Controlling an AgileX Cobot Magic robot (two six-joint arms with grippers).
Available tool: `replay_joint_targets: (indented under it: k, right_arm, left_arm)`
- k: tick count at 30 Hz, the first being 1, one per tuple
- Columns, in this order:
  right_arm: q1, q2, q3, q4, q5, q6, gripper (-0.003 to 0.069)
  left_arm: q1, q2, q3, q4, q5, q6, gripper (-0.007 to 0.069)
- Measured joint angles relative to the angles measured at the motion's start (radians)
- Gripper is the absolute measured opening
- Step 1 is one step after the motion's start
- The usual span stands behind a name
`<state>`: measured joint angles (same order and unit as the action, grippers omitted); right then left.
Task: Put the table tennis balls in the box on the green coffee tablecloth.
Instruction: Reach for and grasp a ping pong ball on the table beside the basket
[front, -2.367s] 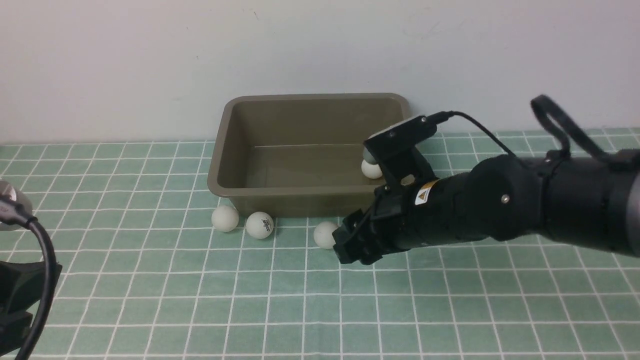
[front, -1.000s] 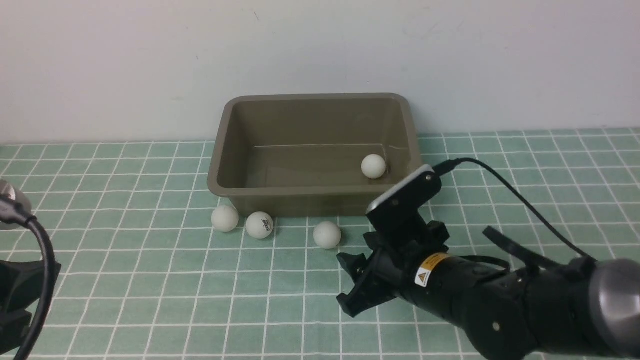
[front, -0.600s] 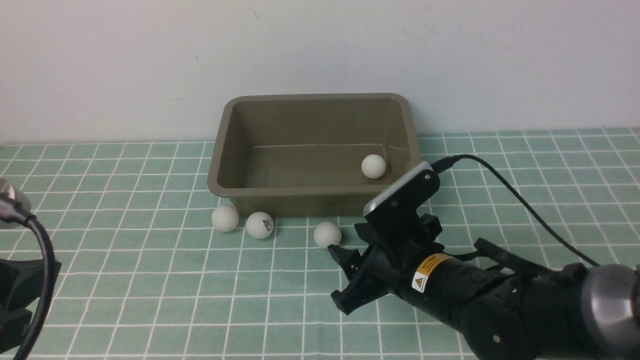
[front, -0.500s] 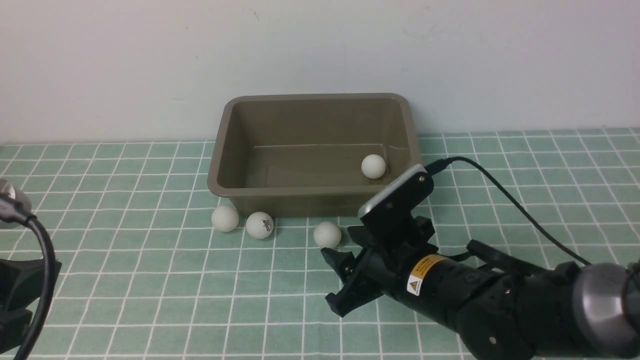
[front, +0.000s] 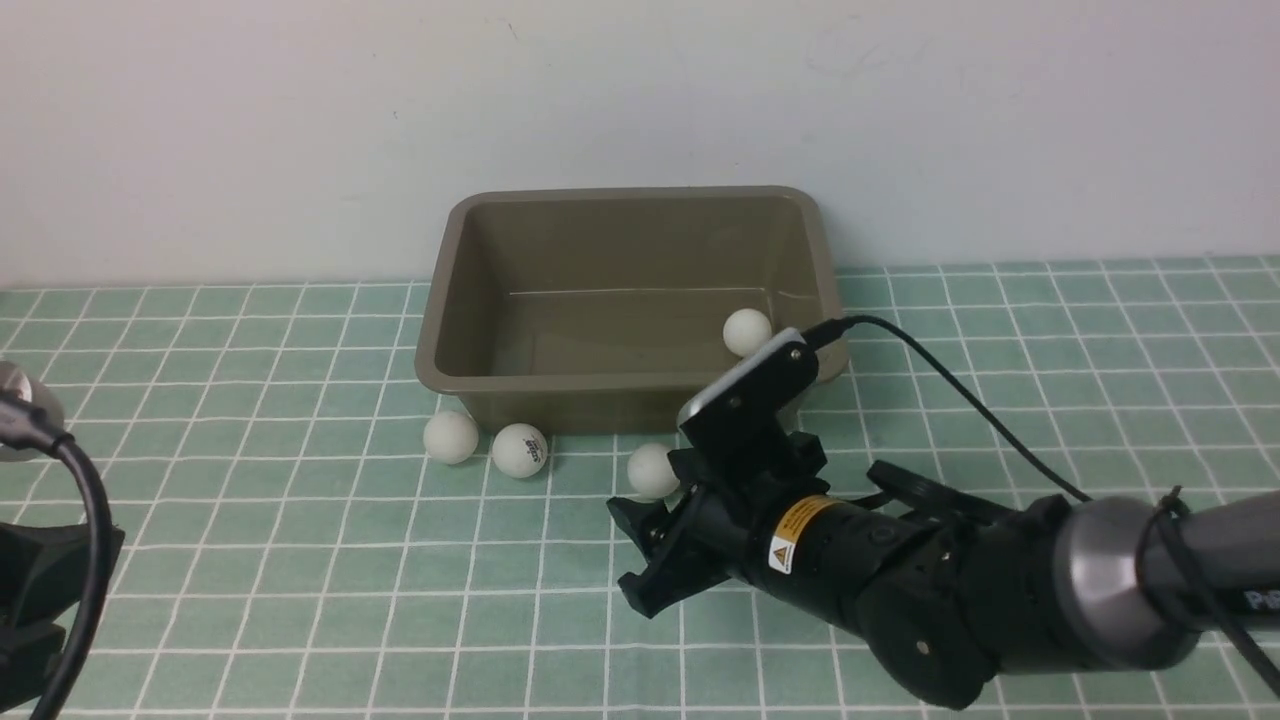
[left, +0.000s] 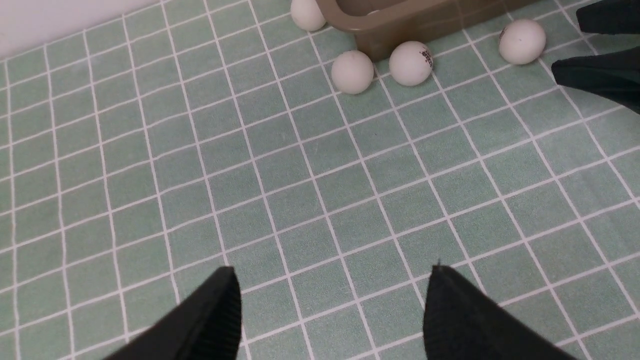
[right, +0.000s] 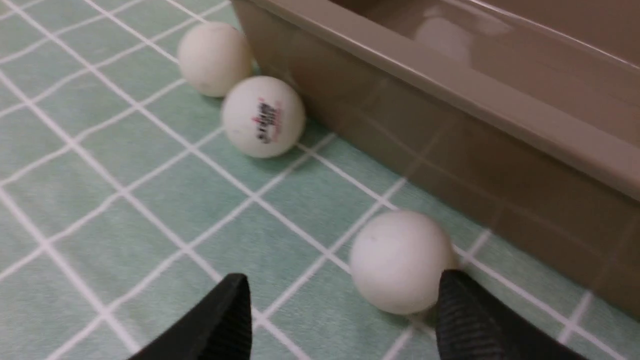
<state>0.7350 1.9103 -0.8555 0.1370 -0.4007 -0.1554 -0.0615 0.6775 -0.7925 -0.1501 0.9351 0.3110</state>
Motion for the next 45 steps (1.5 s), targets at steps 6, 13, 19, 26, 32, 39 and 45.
replay_joint_targets:
  k: [6,13,19,26,32,39,45]
  right_arm:
    - [-0.033,0.004,-0.003,0.017,-0.006,0.000,0.0467]
    - [-0.035,0.048,-0.004,-0.050,-0.053,0.000,0.0467]
    - [-0.035,0.061,-0.004,-0.060,-0.092,0.002,0.0468]
    - [-0.040,0.109,-0.034,-0.060,-0.118,0.002,0.0468]
    - [-0.042,0.144,-0.075,-0.060,-0.116,0.003,0.0468]
    - [-0.042,0.156,-0.086,-0.060,-0.124,0.003,0.0468]
    - [-0.042,0.180,-0.086,-0.060,-0.153,0.003,0.0468]
  left_arm:
    - [0.000,0.000,0.000,-0.003,0.000,-0.001,0.0440]
    - [0.000,0.000,0.000,-0.003,0.000,-0.002,0.0440]
    - [0.000,0.000,0.000,-0.022,0.000,-0.003,0.0440]
    - [0.000,0.000,0.000,-0.024,0.000,-0.003,0.0440]
    - [0.000,0.000,0.000,-0.025,0.002,-0.003,0.0440]
    - [0.000,0.000,0.000,-0.025,0.003,-0.003,0.0440]
    - [0.000,0.000,0.000,-0.025,0.003,-0.003,0.0440]
